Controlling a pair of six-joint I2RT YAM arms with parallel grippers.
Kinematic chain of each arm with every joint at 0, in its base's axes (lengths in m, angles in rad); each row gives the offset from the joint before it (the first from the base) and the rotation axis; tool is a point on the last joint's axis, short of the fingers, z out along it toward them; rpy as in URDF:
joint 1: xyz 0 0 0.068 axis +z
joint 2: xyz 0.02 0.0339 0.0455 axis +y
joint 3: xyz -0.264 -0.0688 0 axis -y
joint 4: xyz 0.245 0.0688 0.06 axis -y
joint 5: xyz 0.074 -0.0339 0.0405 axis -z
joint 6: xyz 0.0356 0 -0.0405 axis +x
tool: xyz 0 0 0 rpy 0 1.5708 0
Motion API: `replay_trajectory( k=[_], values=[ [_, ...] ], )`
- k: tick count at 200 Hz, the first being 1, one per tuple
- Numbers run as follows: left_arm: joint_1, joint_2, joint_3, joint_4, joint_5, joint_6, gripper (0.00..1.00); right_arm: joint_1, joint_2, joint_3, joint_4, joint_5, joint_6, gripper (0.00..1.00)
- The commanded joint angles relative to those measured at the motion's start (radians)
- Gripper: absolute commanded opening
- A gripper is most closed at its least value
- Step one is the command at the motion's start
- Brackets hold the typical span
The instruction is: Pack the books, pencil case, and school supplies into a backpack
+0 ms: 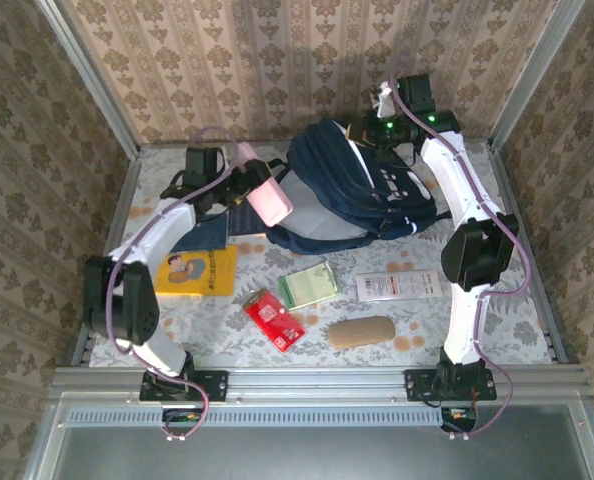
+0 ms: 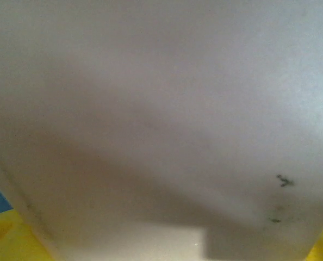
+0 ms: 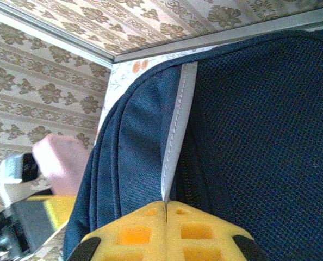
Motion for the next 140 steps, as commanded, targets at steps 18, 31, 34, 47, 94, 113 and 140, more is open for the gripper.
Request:
replay_trajectory(
  k=[18,31,34,47,94,113,140],
  values=[
    [-0.073,0.139,0.135,0.183,0.023,-0.151,0.70,-0.024,-0.061,0.002,0.211,-0.163,0.159,0.00],
    [-0.097,0.187,0.160,0.217,0.019,-0.210,0.71,-0.033,-0.058,-0.009,0.262,-0.187,0.212,0.00],
    [-0.103,0.195,0.163,0.226,0.017,-0.224,0.71,-0.035,-0.057,-0.009,0.275,-0.192,0.226,0.00],
    [-0.134,0.235,0.171,0.287,0.012,-0.295,0.73,-0.040,-0.054,-0.007,0.295,-0.197,0.243,0.00],
    [-0.262,0.382,0.301,0.438,-0.042,-0.476,1.00,-0.049,-0.027,-0.009,0.365,-0.228,0.307,0.00],
    [-0.285,0.420,0.371,0.418,-0.020,-0.474,1.00,-0.054,-0.022,-0.009,0.377,-0.232,0.318,0.00],
    [-0.283,0.395,0.353,0.412,-0.015,-0.475,1.00,-0.065,-0.024,-0.010,0.381,-0.238,0.322,0.00]
  ],
)
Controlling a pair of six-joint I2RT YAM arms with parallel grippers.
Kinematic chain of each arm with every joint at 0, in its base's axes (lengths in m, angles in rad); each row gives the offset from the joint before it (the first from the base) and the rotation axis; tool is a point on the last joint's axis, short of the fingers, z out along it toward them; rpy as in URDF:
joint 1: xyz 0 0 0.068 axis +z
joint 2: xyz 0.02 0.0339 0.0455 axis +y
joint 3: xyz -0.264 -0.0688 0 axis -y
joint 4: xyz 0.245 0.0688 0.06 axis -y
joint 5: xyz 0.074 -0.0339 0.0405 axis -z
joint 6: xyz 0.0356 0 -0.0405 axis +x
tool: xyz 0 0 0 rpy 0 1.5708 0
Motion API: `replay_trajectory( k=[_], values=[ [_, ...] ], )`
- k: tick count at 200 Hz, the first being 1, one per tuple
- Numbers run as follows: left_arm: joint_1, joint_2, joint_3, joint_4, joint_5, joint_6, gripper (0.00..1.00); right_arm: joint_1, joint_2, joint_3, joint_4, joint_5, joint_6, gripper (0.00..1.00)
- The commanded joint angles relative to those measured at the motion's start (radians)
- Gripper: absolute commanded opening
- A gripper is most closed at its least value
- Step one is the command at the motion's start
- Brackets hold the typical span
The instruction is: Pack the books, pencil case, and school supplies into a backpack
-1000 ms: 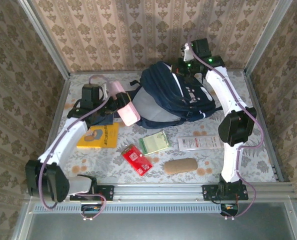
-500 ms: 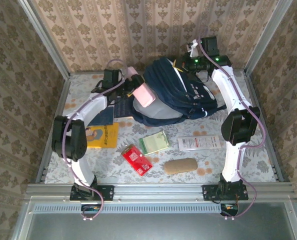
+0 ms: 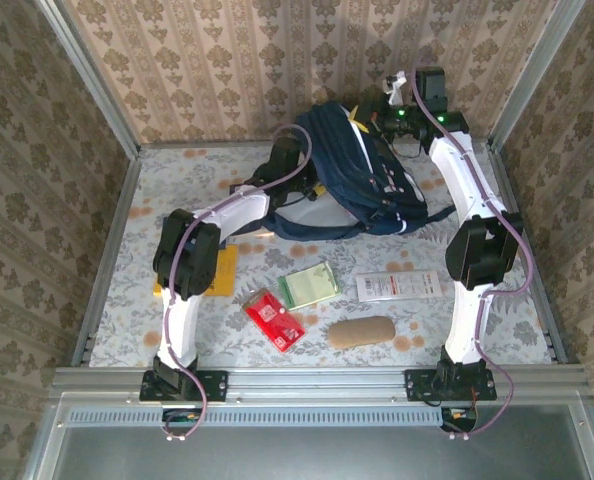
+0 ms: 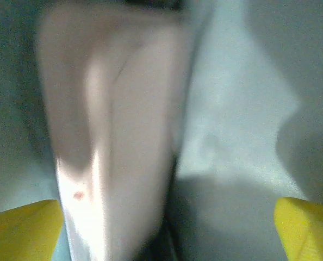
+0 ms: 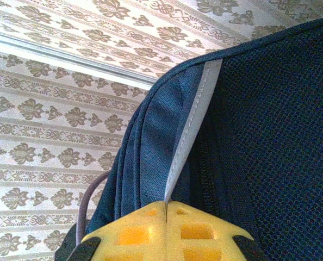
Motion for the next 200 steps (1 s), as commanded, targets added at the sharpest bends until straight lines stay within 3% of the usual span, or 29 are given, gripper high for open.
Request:
replay_trajectory(
  k=[1,73,88,100,112,126,142,171,200],
  values=[
    [0.016,-0.045,0.025,0.061,0.014,-0.039,1.00,-0.011,-0.024,0.022,0.144,-0.087,0.036,0.00],
    [0.054,-0.146,-0.046,-0.101,0.037,0.102,1.00,-0.032,-0.041,-0.027,0.154,-0.073,0.015,0.00],
    [0.071,-0.212,-0.095,-0.179,0.007,0.187,1.00,-0.038,-0.056,-0.044,0.126,-0.052,-0.025,0.00],
    [0.075,-0.263,-0.090,-0.314,-0.019,0.334,1.00,-0.041,-0.066,-0.055,0.092,-0.027,-0.063,0.00],
    [0.066,-0.326,-0.097,-0.452,-0.116,0.460,1.00,-0.041,-0.072,-0.067,0.075,-0.010,-0.086,0.00],
    [0.070,-0.421,-0.204,-0.435,-0.170,0.525,1.00,-0.040,-0.079,-0.088,0.071,0.001,-0.101,0.00],
    [0.105,-0.512,-0.351,-0.379,-0.180,0.489,1.00,-0.037,-0.083,-0.106,0.073,0.014,-0.121,0.00],
    [0.212,-0.601,-0.557,-0.249,-0.004,0.394,1.00,-0.015,-0.071,-0.099,0.042,0.041,-0.176,0.00],
    [0.200,-0.714,-0.553,-0.376,-0.001,0.533,1.00,0.043,-0.038,-0.070,-0.053,0.138,-0.272,0.00]
  ],
)
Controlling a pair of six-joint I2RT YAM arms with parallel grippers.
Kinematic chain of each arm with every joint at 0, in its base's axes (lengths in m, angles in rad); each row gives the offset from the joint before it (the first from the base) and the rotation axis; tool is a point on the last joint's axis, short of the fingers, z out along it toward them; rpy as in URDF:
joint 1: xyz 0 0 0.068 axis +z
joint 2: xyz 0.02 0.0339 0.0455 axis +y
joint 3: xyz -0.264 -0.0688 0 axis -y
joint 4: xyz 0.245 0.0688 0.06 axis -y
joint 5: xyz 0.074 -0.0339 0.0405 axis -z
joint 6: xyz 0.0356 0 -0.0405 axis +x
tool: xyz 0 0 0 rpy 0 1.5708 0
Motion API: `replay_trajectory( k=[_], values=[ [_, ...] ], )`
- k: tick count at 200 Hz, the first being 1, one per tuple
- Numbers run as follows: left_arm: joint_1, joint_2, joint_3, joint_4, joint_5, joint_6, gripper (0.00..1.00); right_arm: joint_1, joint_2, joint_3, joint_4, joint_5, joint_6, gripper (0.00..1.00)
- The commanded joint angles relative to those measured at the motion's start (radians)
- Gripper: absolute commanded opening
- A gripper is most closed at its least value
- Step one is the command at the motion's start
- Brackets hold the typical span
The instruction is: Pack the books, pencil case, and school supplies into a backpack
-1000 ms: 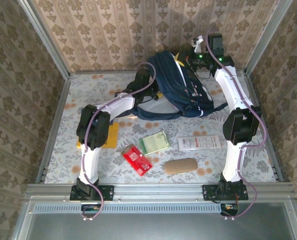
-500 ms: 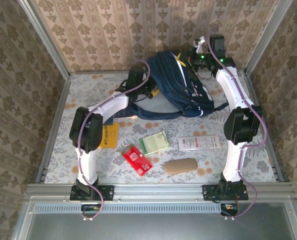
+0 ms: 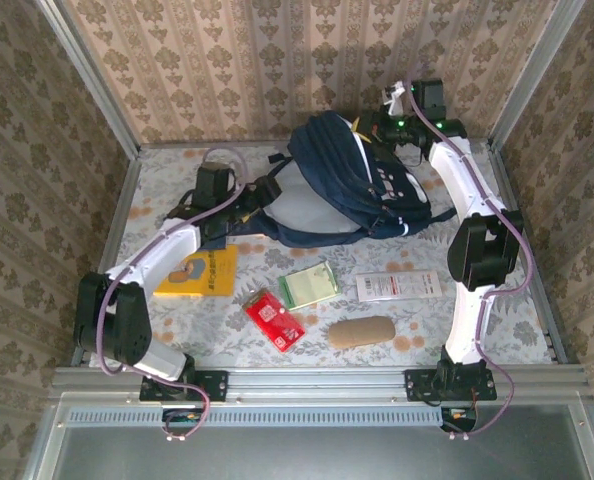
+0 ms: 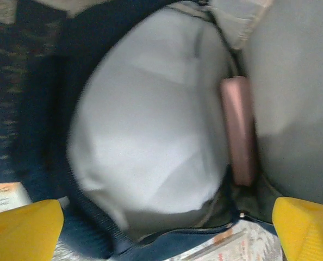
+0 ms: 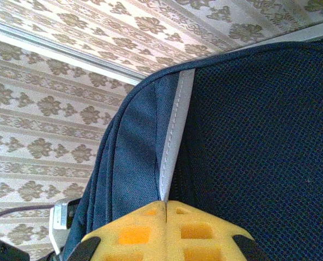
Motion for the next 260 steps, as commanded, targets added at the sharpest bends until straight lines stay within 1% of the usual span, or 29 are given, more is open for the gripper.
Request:
replay_trajectory(
  k=[1,9,29,38,48,50,53,55,72,88,99,108,119,140,166,182,196,198,212,233,260],
  values=[
    [-0.027,-0.102,0.020,-0.072,0.052,0.124,1.00,0.043,-0.024,0.037,-0.052,0.091,-0.104,0.00],
    [-0.038,-0.127,0.036,-0.132,0.037,0.168,1.00,0.060,-0.011,0.036,-0.058,0.106,-0.109,0.00],
    [-0.054,-0.170,0.059,-0.246,0.013,0.242,1.00,0.106,0.012,0.032,-0.060,0.148,-0.130,0.05],
    [-0.067,-0.183,0.066,-0.286,0.005,0.276,1.00,0.132,0.022,0.030,-0.084,0.171,-0.141,0.10],
    [-0.082,-0.192,0.077,-0.329,-0.004,0.322,0.99,0.158,0.035,0.032,-0.096,0.189,-0.150,0.17],
    [-0.082,-0.194,0.079,-0.337,-0.006,0.332,0.99,0.164,0.036,0.034,-0.099,0.193,-0.154,0.19],
    [-0.113,-0.197,0.083,-0.351,-0.012,0.349,0.99,0.167,0.039,0.034,-0.102,0.197,-0.155,0.21],
    [-0.122,-0.198,0.086,-0.360,-0.016,0.357,0.99,0.174,0.040,0.035,-0.105,0.202,-0.159,0.24],
    [-0.190,-0.209,0.108,-0.435,-0.075,0.442,0.99,0.194,0.033,0.016,-0.114,0.247,-0.169,0.33],
    [-0.246,-0.218,0.112,-0.475,-0.110,0.497,0.99,0.191,-0.005,-0.036,-0.089,0.282,-0.166,0.45],
    [-0.282,-0.221,0.109,-0.497,-0.129,0.535,0.99,0.189,-0.045,-0.075,-0.080,0.321,-0.168,0.57],
    [-0.313,-0.223,0.105,-0.512,-0.147,0.565,0.99,0.190,-0.080,-0.102,-0.080,0.347,-0.177,0.62],
    [-0.364,-0.223,0.099,-0.522,-0.170,0.610,0.99,0.190,-0.125,-0.132,-0.087,0.393,-0.186,0.64],
    [-0.476,-0.190,0.101,-0.541,-0.218,0.673,1.00,0.175,-0.240,-0.221,-0.103,0.496,-0.172,0.64],
    [-0.620,-0.109,0.105,-0.524,-0.254,0.730,1.00,0.139,-0.439,-0.432,-0.054,0.587,-0.117,0.64],
    [-0.686,-0.040,0.111,-0.510,-0.288,0.756,1.00,0.123,-0.558,-0.546,-0.001,0.608,-0.099,0.64],
    [-0.724,0.018,0.113,-0.488,-0.310,0.780,1.00,0.110,-0.657,-0.647,0.035,0.613,-0.082,0.64],
    [-0.729,0.025,0.114,-0.483,-0.310,0.784,1.00,0.106,-0.686,-0.666,0.043,0.612,-0.079,0.64],
    [-0.751,0.081,0.108,-0.449,-0.300,0.813,1.00,0.100,-0.757,-0.734,0.063,0.603,-0.075,0.64],
    [-0.778,0.164,0.132,-0.426,-0.294,0.857,0.98,0.090,-0.822,-0.799,0.064,0.588,-0.061,0.66],
    [-0.824,0.215,0.161,-0.402,-0.283,0.886,0.98,0.083,-0.881,-0.873,0.074,0.581,-0.051,0.66]
  ],
)
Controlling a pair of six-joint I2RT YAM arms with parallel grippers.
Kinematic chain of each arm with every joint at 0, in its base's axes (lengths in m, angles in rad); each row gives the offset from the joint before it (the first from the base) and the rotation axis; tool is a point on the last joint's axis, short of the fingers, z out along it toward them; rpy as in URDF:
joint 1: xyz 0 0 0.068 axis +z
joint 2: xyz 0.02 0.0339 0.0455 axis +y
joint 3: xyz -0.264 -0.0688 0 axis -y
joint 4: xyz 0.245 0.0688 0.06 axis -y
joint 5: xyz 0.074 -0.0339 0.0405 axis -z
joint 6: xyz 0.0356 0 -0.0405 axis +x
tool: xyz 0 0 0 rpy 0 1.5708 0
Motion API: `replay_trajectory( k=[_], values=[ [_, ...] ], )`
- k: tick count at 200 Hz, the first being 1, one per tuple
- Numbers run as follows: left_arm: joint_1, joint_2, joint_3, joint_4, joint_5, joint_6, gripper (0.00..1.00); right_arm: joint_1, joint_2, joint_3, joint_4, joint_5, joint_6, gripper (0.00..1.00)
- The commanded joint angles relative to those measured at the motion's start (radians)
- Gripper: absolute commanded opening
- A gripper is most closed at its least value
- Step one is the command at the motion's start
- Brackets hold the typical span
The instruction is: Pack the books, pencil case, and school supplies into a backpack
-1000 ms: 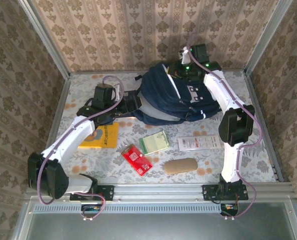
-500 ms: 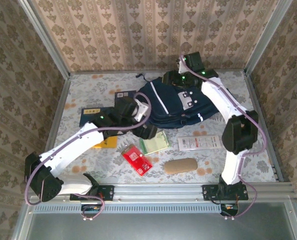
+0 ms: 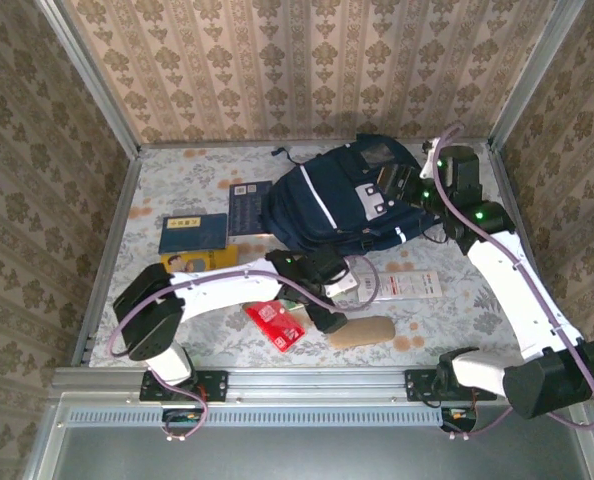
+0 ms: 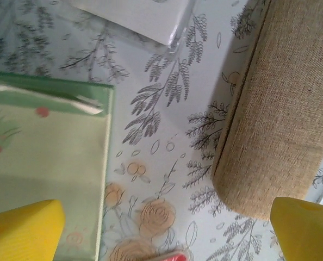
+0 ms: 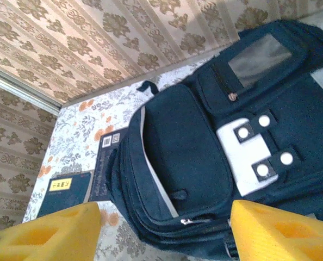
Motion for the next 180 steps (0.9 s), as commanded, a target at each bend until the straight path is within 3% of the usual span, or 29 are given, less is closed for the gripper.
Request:
replay_trajectory(
  k=[1,99,180],
  values=[
    [-0.042,0.026,0.053,0.037,-0.002,0.071,0.98,-0.008,-0.045,-0.073,0.031,0.008,0.024,0.66],
    [-0.118,0.143,0.106,0.048,0.045,0.080,0.92,-0.049,-0.080,-0.134,0.064,-0.009,0.023,0.68],
    [-0.141,0.187,0.116,0.046,0.108,0.093,0.93,-0.053,-0.059,-0.138,0.072,-0.009,0.021,0.68]
  ],
)
